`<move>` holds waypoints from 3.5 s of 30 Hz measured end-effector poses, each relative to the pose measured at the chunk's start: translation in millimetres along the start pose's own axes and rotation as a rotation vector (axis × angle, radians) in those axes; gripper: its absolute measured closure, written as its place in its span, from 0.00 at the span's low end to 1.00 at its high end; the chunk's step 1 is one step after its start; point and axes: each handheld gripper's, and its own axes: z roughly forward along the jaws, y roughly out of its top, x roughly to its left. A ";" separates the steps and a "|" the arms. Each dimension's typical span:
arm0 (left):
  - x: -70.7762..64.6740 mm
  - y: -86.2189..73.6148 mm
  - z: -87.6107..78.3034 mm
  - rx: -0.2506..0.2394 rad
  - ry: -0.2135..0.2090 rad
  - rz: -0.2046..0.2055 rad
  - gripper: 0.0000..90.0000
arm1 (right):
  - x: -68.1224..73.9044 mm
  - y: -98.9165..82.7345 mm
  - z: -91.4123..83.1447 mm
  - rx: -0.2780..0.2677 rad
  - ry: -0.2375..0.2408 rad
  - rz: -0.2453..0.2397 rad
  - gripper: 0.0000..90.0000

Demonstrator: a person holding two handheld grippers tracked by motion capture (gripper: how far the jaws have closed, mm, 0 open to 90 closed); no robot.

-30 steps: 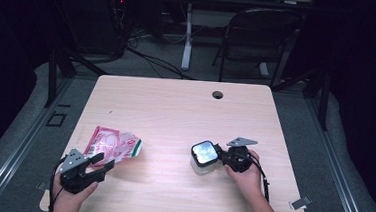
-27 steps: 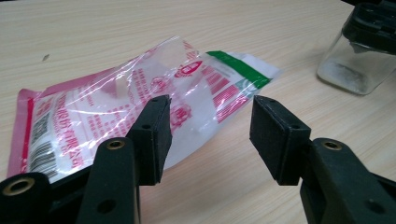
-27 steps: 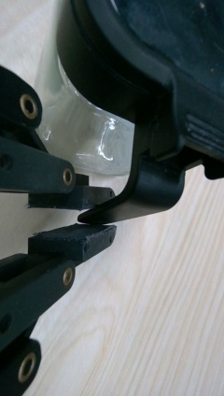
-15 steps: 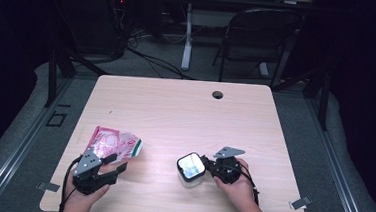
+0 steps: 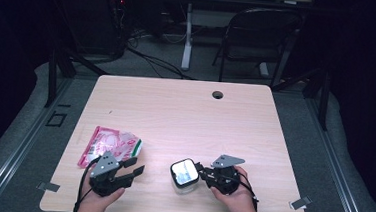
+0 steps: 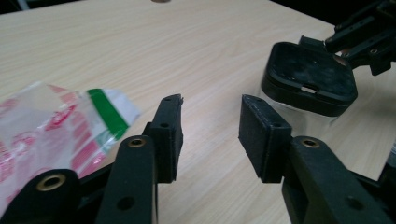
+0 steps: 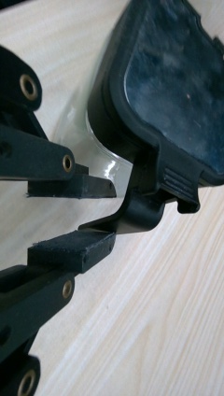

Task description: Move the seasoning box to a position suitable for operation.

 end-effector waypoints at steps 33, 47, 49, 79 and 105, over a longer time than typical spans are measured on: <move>-10.9 80.7 38.1 0.201 -0.188 -0.150 0.80 | 20.1 68.0 -51.0 0.092 -0.019 0.118 0.74; -10.3 65.2 34.9 0.220 -0.098 -0.104 0.73 | 17.4 78.5 -44.6 0.034 -0.028 0.155 0.65; -8.0 62.7 34.9 0.186 -0.106 -0.123 0.61 | 17.7 76.4 -42.9 0.046 -0.029 0.146 0.68; -24.7 43.8 49.8 0.345 -0.166 0.032 0.98 | 23.0 64.5 -24.7 0.130 0.030 0.216 0.95; -31.7 41.6 52.6 0.382 -0.210 0.056 0.95 | 22.5 62.8 -25.0 0.139 0.037 0.225 0.96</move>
